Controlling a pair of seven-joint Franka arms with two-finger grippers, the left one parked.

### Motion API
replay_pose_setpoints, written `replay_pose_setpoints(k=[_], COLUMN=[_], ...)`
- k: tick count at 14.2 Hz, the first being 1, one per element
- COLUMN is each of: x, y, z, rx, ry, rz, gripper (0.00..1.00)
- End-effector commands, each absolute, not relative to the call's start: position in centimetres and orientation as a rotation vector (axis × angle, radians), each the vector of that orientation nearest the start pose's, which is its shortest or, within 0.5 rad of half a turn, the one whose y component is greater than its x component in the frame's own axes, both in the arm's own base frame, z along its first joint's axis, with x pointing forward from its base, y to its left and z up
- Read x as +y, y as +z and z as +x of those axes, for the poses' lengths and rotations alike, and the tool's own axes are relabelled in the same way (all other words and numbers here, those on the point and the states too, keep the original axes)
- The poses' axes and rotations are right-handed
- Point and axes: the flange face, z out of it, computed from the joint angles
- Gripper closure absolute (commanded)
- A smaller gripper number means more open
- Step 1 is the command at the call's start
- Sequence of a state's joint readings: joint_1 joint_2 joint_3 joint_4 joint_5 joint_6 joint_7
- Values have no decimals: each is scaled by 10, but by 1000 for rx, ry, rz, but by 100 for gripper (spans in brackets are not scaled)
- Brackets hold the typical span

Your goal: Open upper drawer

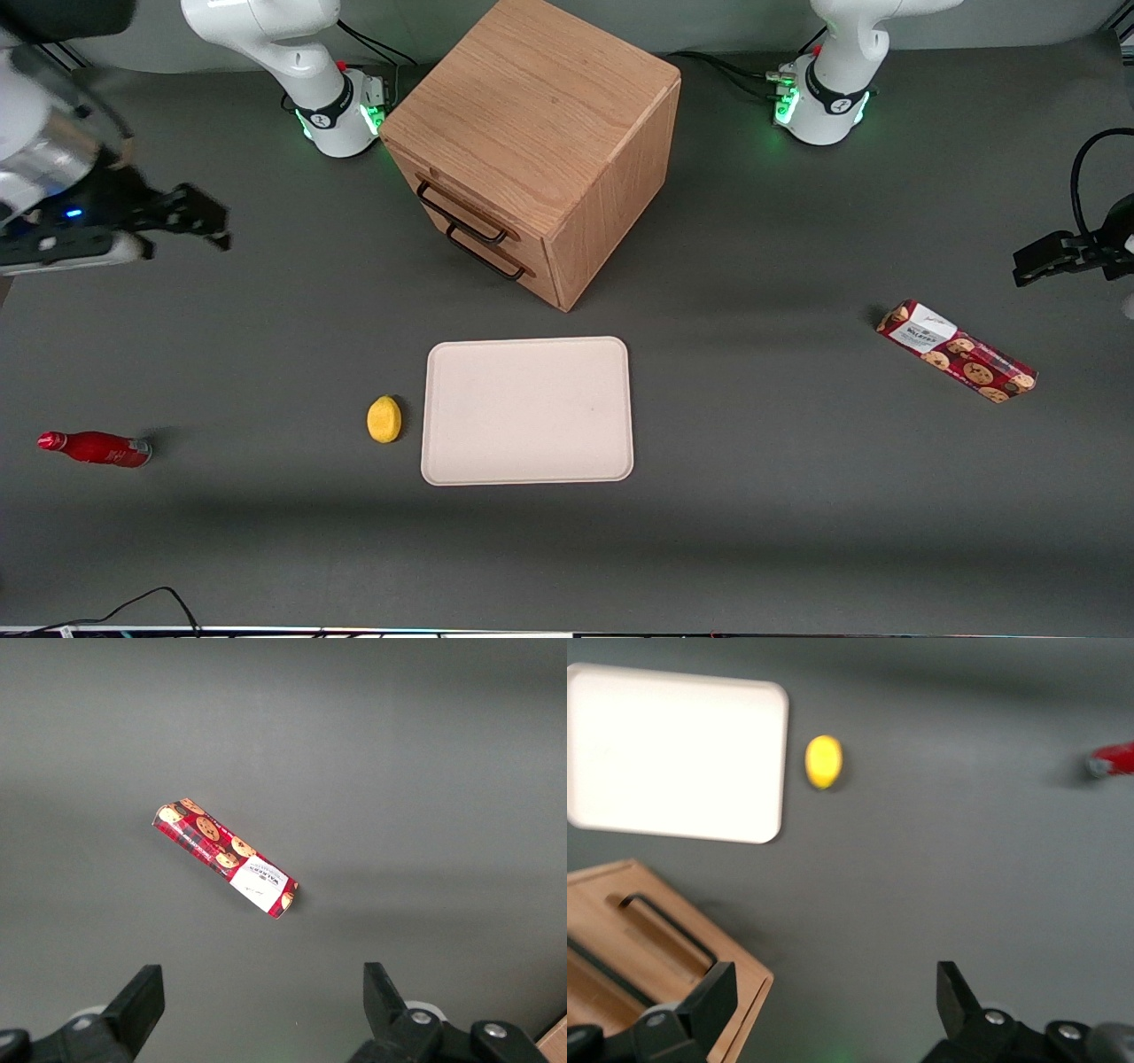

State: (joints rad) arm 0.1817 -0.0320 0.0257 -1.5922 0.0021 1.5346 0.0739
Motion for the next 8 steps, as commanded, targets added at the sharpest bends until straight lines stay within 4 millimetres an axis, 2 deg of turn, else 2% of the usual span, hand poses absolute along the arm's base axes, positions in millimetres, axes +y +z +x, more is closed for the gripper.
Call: replay_pose_setpoints(k=[1, 3, 6, 8], x=[160, 197, 242, 254], y=[631, 627, 620, 616], z=[511, 497, 475, 470], rx=[-399, -524, -674, -702], ry=[109, 139, 206, 231], rz=[-3125, -3100, -3046, -3014], gripper=[0, 0, 0, 0])
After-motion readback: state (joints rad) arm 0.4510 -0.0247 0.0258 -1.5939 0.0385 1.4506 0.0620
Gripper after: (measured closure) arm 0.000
